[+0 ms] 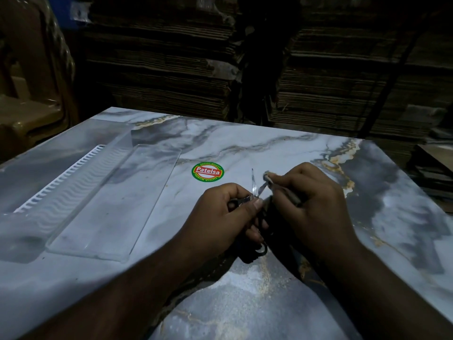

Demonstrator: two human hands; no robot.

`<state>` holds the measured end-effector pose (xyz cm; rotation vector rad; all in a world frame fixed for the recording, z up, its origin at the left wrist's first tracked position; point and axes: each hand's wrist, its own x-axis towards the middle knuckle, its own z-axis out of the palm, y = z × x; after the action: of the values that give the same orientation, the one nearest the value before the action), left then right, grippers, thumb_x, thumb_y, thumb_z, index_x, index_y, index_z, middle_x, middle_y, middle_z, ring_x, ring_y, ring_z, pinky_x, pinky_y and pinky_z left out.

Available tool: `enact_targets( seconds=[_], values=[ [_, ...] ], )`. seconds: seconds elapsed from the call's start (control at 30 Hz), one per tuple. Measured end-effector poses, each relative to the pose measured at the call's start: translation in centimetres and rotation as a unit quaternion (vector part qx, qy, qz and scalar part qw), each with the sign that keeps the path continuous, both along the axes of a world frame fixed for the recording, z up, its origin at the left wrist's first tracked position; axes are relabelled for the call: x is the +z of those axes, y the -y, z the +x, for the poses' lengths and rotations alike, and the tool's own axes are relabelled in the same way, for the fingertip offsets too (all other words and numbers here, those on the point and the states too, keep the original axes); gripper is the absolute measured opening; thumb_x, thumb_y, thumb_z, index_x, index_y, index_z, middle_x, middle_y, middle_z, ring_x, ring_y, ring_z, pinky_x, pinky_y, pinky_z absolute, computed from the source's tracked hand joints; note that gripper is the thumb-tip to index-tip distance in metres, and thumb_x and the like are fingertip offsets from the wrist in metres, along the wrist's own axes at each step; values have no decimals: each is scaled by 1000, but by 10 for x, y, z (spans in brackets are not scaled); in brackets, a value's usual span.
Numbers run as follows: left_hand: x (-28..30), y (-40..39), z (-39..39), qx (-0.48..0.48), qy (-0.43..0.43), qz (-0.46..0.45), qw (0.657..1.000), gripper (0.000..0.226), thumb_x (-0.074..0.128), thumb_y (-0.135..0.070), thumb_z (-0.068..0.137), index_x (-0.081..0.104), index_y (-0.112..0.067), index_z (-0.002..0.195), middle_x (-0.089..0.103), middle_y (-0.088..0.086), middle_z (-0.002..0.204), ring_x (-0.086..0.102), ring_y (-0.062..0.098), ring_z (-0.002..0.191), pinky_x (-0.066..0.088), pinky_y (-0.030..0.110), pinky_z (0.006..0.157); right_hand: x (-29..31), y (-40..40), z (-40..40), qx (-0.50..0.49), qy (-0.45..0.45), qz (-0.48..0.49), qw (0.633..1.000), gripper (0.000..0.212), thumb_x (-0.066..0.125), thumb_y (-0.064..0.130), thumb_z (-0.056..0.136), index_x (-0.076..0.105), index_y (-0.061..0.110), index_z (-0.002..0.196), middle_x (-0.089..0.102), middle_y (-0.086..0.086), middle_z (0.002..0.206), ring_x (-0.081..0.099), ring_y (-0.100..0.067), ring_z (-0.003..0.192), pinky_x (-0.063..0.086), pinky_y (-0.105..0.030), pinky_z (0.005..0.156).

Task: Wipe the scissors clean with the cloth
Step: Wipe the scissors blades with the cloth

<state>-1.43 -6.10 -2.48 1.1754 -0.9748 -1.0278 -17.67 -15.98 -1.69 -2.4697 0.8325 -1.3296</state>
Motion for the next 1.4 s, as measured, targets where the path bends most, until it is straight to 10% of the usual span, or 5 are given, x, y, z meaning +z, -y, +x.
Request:
enact_targets(
  seconds=[0.5,1.2,1.4],
  values=[
    [5,0,3,10,14,-6,1000,16,64,-9,101,66,6,92,75,17,68,69,23,51,54,27,48,-2,-1,0,46,-52,-46,996,12,78,12,95,81,10,106,61,1,87,60,-15,77,50,-38,65],
    [4,0,-1,-3,8,5,1000,13,63,-8,102,66,1,94,76,19,71,69,26,53,55,29,50,-6,13,-4,-27,-50,-25,998,9,72,11,97,80,7,98,60,1,85,57,-9,76,43,-21,67],
    [6,3,4,3,-15,8,1000,21,63,-13,102,66,7,97,78,25,82,70,26,56,55,31,55,2,10,-13,-57,104,82,990,17,77,15,95,76,21,110,74,8,101,71,-8,95,59,-38,81]
  ],
)
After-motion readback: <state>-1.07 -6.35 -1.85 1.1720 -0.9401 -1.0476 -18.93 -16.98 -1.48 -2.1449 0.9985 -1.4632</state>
